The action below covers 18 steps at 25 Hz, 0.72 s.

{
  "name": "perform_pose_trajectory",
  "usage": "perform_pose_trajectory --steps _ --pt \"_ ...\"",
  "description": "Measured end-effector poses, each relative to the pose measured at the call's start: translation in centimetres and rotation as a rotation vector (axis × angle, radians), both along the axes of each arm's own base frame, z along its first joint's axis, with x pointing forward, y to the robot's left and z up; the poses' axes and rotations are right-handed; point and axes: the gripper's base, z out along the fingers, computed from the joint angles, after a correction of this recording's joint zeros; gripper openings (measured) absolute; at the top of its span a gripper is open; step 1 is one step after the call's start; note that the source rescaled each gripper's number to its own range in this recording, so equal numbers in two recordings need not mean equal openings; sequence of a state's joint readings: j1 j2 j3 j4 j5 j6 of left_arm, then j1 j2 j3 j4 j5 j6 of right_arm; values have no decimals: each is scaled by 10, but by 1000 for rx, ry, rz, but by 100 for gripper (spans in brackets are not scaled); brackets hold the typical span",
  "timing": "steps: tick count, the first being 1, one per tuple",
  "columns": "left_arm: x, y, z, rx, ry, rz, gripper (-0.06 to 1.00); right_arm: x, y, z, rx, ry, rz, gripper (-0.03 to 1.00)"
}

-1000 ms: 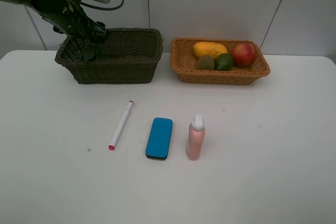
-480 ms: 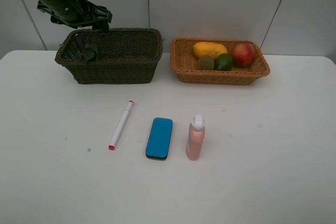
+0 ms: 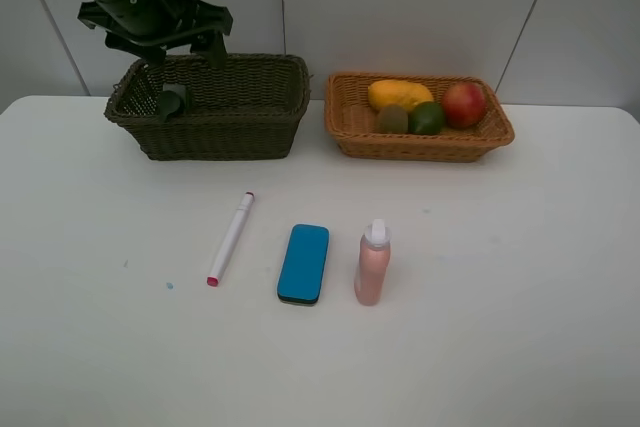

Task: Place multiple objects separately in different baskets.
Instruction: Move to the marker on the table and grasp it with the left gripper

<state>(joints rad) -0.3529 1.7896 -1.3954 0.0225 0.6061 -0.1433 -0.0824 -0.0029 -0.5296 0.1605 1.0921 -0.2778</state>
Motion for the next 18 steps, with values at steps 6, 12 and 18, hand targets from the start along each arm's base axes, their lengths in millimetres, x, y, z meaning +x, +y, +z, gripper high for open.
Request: perform_pose_trajectory --steps 6,12,18 --pt "-18 -16 -5 -10 143 81 100 0 0 0 0 0 0 100" --pt "-37 -36 -8 57 209 91 100 0 0 0 0 0 0 100" --pt "-57 -49 -30 83 244 129 100 0 0 0 0 0 0 100"
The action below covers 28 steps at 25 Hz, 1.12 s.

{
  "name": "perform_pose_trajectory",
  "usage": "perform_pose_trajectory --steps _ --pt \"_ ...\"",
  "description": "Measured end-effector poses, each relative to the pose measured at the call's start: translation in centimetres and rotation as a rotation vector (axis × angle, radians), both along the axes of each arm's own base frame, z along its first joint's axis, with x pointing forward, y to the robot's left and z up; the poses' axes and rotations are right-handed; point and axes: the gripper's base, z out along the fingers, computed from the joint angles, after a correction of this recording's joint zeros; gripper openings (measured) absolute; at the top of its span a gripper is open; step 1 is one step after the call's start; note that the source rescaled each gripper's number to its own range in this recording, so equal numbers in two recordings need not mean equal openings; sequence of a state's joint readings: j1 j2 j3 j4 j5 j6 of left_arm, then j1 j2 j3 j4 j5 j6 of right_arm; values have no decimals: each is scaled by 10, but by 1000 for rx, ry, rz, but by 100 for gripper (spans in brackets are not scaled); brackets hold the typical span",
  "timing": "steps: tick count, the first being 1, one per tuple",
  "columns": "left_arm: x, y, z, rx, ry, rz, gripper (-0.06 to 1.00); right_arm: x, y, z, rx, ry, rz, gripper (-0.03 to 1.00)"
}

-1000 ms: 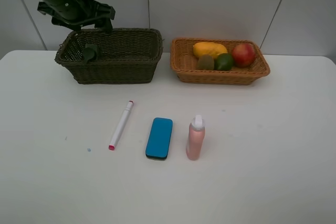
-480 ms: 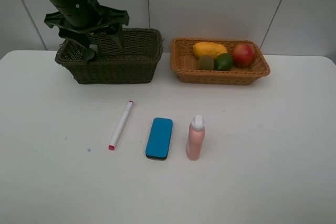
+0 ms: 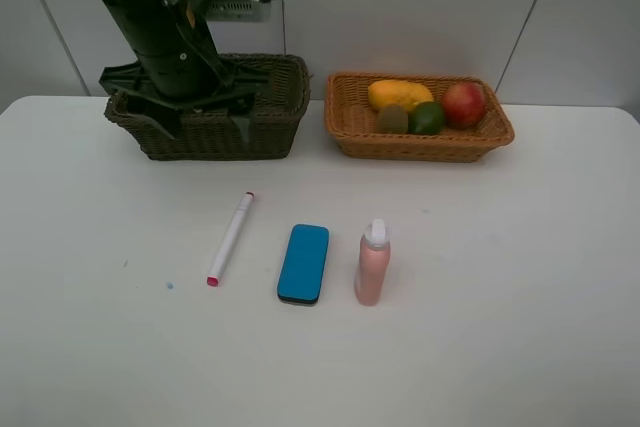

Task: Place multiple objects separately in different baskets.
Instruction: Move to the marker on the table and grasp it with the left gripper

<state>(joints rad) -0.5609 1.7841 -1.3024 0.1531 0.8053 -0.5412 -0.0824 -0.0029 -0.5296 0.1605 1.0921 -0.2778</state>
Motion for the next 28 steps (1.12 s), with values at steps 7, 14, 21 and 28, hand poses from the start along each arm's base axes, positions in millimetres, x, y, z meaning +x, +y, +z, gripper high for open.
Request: perform_pose_trajectory --steps 7,14,21,28 --pt "-18 0 -41 -107 32 86 100 0 0 0 0 0 0 100" --pt "-31 6 -64 -129 68 152 100 0 0 0 0 0 0 100" --pt "-29 5 -89 -99 124 169 100 0 0 0 0 0 0 100" --pt "-26 2 -109 -76 154 166 100 0 0 0 0 0 0 100"
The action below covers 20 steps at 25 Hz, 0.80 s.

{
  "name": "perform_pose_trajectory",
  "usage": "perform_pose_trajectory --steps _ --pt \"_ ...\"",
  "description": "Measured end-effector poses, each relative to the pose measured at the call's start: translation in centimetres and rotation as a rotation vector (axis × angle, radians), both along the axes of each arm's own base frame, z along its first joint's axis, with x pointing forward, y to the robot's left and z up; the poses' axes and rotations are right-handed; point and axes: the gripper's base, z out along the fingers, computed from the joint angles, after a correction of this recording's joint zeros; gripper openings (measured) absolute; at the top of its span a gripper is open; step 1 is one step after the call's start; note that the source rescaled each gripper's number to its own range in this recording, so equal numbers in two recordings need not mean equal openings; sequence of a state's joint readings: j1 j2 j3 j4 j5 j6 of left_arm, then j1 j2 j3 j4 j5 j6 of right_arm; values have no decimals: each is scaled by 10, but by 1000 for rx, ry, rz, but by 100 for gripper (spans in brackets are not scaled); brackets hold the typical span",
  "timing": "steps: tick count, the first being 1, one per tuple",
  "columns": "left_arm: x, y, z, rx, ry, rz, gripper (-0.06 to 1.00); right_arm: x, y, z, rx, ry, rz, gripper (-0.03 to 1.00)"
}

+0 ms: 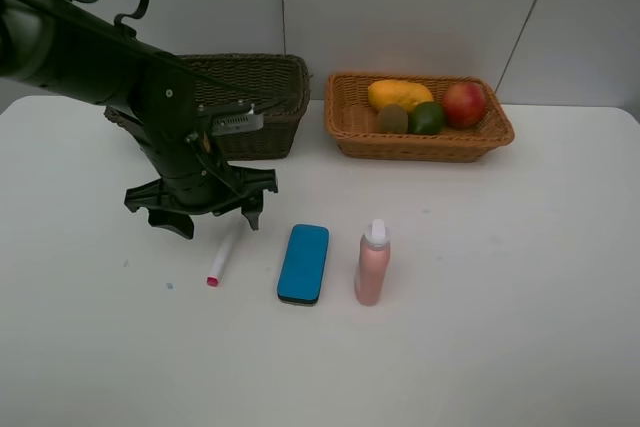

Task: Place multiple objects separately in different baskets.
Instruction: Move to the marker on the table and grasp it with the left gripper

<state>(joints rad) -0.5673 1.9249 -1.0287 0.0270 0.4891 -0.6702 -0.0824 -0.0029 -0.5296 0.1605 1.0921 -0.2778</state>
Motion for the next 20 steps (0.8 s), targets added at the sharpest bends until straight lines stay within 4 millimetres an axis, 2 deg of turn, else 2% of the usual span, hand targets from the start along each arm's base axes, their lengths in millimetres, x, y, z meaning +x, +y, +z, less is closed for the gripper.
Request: perform_pose_trajectory --steps 9,20 --pt "6 -4 -21 29 44 -13 100 0 0 0 0 0 0 100" --pt "12 -8 -25 57 75 -73 100 0 0 0 0 0 0 100"
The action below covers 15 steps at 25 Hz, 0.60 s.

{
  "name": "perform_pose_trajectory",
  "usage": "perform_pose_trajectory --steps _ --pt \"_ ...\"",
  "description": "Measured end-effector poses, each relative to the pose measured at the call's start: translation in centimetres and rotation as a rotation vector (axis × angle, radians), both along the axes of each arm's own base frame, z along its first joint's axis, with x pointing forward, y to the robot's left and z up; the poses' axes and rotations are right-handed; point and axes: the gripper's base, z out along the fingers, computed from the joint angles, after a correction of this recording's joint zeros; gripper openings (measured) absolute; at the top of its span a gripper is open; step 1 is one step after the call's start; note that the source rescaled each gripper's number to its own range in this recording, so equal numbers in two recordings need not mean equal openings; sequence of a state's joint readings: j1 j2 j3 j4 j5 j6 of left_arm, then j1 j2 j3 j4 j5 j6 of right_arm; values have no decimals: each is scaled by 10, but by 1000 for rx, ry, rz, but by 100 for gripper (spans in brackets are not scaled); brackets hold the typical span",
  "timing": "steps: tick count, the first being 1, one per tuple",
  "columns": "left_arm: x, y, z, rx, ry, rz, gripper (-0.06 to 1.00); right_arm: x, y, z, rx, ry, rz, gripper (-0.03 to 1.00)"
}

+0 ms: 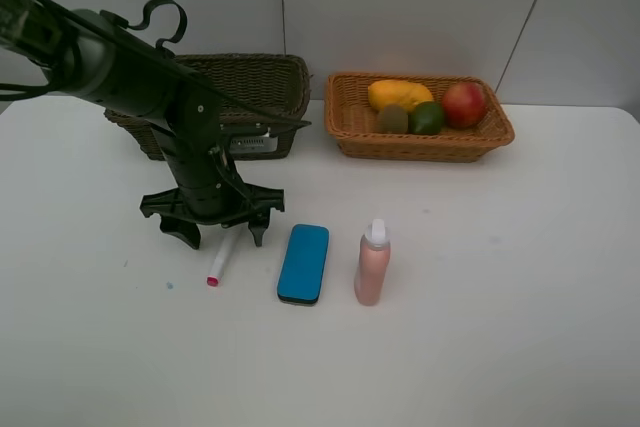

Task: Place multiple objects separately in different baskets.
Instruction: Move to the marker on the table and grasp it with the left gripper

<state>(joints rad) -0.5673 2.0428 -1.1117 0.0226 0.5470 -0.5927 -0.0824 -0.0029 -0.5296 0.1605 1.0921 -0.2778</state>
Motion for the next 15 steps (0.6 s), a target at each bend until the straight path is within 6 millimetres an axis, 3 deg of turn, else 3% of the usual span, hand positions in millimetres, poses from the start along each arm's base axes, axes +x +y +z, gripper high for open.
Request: perform_pose_trajectory --steps 15 --pt "1 -2 -6 21 53 -65 100 0 0 0 0 0 0 100"
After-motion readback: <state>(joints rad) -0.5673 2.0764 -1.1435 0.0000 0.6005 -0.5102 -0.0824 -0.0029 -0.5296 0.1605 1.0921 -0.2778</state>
